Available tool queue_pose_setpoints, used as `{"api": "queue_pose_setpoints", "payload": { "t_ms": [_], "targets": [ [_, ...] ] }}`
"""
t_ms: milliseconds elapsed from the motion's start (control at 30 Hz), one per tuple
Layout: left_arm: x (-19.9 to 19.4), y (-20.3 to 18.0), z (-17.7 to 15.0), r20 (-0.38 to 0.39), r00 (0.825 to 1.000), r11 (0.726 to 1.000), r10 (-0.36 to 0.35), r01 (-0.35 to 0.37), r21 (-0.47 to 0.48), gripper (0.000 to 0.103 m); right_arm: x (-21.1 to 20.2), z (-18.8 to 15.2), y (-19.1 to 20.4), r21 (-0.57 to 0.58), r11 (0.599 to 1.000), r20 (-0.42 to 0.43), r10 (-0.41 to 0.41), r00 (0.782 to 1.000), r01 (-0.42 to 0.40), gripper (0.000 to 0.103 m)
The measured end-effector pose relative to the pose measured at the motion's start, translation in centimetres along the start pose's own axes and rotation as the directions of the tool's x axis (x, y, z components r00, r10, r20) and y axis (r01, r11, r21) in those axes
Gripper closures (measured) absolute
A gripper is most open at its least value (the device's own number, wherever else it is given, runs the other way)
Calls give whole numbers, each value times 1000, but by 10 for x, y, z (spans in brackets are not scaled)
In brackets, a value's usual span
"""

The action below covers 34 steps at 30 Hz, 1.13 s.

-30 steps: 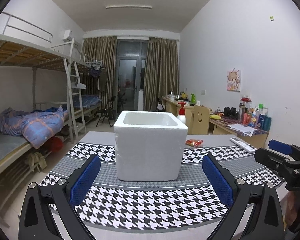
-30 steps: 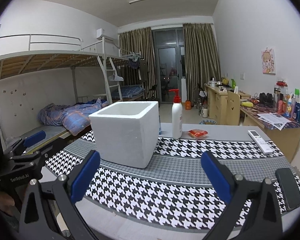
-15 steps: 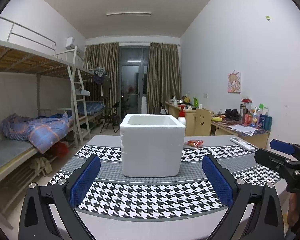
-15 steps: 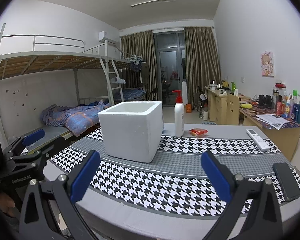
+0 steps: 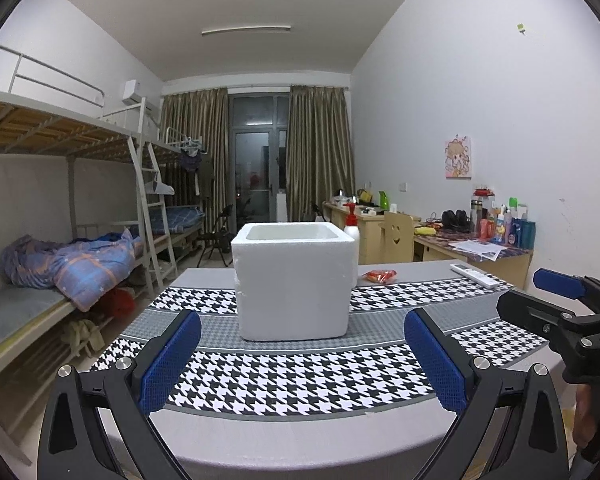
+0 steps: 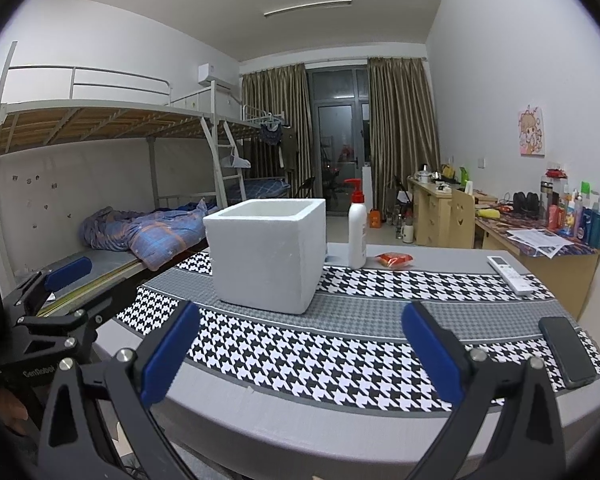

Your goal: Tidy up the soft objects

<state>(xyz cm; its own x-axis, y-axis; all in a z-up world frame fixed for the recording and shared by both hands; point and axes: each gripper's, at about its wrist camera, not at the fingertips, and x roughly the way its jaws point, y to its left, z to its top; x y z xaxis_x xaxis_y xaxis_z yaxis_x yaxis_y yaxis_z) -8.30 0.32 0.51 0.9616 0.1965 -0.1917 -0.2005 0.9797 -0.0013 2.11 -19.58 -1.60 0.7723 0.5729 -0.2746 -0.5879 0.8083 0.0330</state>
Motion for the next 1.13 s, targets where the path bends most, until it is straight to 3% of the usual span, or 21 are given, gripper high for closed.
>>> {"api": "queue_pose_setpoints", "payload": {
  "t_ms": [1133],
  "targets": [
    [0,4,-2,-7,1000,1000,12,-12,-2,1,4,-3,3,3,1000,-20,-12,1000,12,1]
  ]
}}
